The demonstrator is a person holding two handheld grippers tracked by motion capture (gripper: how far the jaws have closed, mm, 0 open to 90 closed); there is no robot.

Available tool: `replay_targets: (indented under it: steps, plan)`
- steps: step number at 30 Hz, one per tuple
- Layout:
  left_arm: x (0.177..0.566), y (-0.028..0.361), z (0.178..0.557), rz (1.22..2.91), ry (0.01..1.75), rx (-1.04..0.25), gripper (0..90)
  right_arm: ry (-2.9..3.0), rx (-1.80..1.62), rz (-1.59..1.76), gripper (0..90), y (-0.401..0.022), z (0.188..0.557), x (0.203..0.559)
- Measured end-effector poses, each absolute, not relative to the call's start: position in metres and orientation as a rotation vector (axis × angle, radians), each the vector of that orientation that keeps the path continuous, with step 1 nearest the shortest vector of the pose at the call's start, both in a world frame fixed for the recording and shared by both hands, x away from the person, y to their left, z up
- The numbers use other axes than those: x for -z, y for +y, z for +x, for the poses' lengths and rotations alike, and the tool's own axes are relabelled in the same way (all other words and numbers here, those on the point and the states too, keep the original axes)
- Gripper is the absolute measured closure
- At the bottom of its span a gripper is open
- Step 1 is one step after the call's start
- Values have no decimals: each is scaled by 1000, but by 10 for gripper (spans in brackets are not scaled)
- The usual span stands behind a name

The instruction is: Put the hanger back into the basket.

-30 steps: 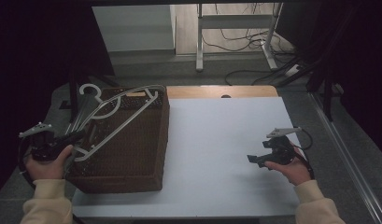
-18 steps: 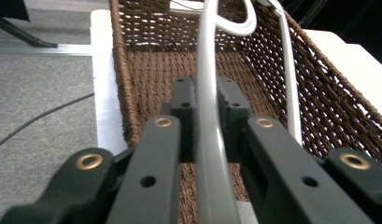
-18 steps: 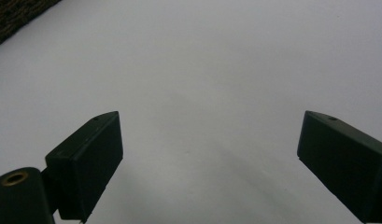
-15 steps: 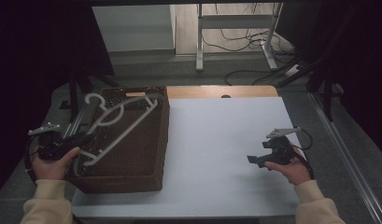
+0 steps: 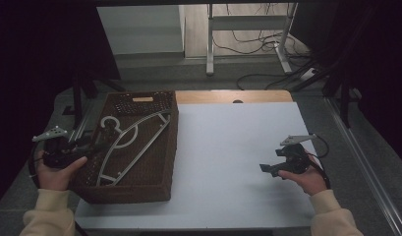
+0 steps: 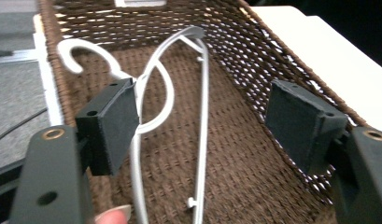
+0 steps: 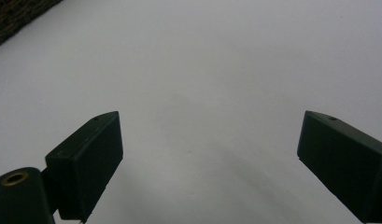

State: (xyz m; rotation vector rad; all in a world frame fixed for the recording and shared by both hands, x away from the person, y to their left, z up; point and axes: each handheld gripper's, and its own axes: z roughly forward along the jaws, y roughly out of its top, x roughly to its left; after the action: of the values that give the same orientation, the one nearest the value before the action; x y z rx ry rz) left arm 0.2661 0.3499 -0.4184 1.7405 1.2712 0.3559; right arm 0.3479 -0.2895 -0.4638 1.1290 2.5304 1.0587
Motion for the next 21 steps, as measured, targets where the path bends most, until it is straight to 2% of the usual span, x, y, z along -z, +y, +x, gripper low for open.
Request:
replay_targets:
  steps: [11, 21]
  plan:
    - [419, 316, 270, 1824, 1153, -311, 224, 2469, -1134, 1125, 71, -289, 354, 462]
    - [418, 282, 262, 1893, 1067, -270, 216, 2456, -1124, 1090, 72, -283, 345, 456]
